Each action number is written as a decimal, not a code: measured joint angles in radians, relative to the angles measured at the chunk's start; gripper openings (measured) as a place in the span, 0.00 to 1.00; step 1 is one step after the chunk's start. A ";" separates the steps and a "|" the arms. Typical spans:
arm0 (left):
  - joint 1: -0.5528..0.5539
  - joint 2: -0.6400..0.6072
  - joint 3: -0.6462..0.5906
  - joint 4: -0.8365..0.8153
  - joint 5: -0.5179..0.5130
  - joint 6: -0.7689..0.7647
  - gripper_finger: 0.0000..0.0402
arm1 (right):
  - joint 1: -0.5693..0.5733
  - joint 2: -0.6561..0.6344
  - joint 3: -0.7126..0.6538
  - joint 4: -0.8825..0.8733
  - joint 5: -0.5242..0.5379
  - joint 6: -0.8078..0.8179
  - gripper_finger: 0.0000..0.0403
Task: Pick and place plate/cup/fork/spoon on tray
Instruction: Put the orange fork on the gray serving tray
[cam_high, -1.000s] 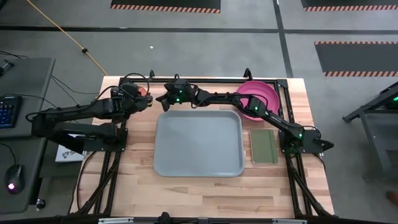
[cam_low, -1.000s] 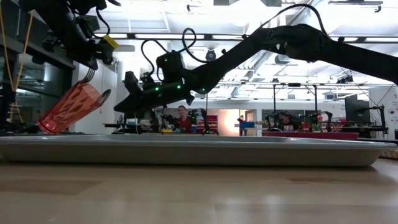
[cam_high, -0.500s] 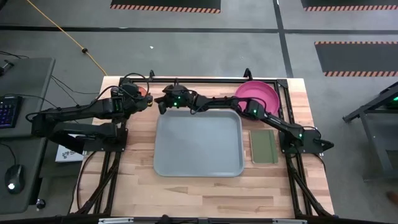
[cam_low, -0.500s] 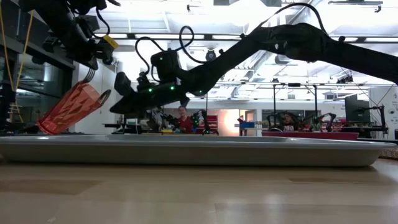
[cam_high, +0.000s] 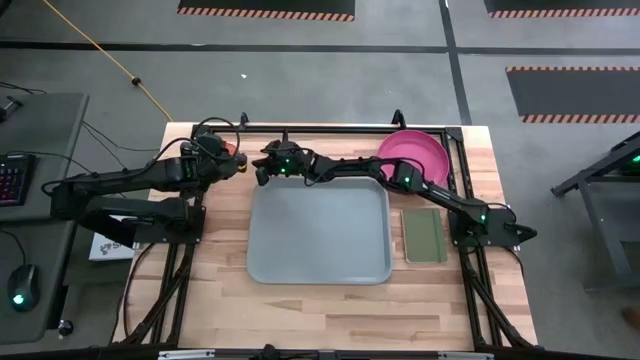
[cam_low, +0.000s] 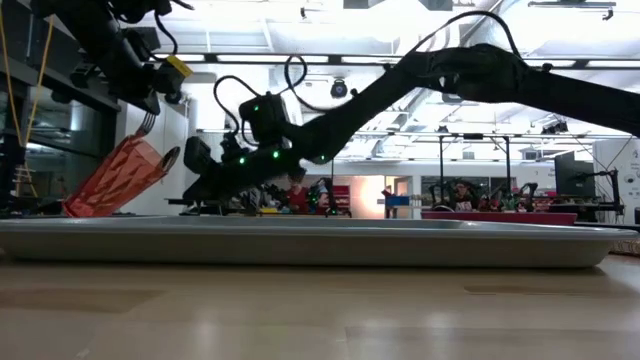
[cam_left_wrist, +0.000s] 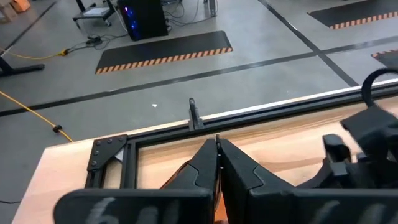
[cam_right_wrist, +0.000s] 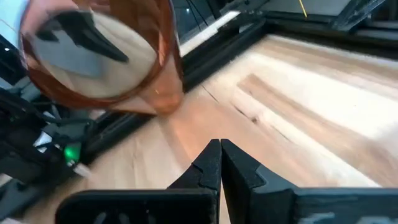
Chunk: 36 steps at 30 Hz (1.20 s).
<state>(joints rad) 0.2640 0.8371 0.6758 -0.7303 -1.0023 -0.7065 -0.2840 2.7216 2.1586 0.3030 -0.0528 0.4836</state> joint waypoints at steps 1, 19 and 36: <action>-0.003 0.000 0.000 0.001 0.000 -0.001 0.00 | 0.000 0.001 0.000 0.000 0.000 0.002 0.00; -0.049 0.000 0.000 -0.006 0.009 -0.020 0.00 | 0.022 0.000 0.000 0.046 -0.034 0.014 0.00; -0.049 0.000 0.000 -0.006 0.006 -0.023 0.00 | 0.017 0.025 0.001 0.147 0.047 0.078 0.00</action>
<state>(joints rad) 0.2153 0.8372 0.6758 -0.7361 -0.9967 -0.7292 -0.2675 2.7465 2.1592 0.4496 -0.0061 0.5615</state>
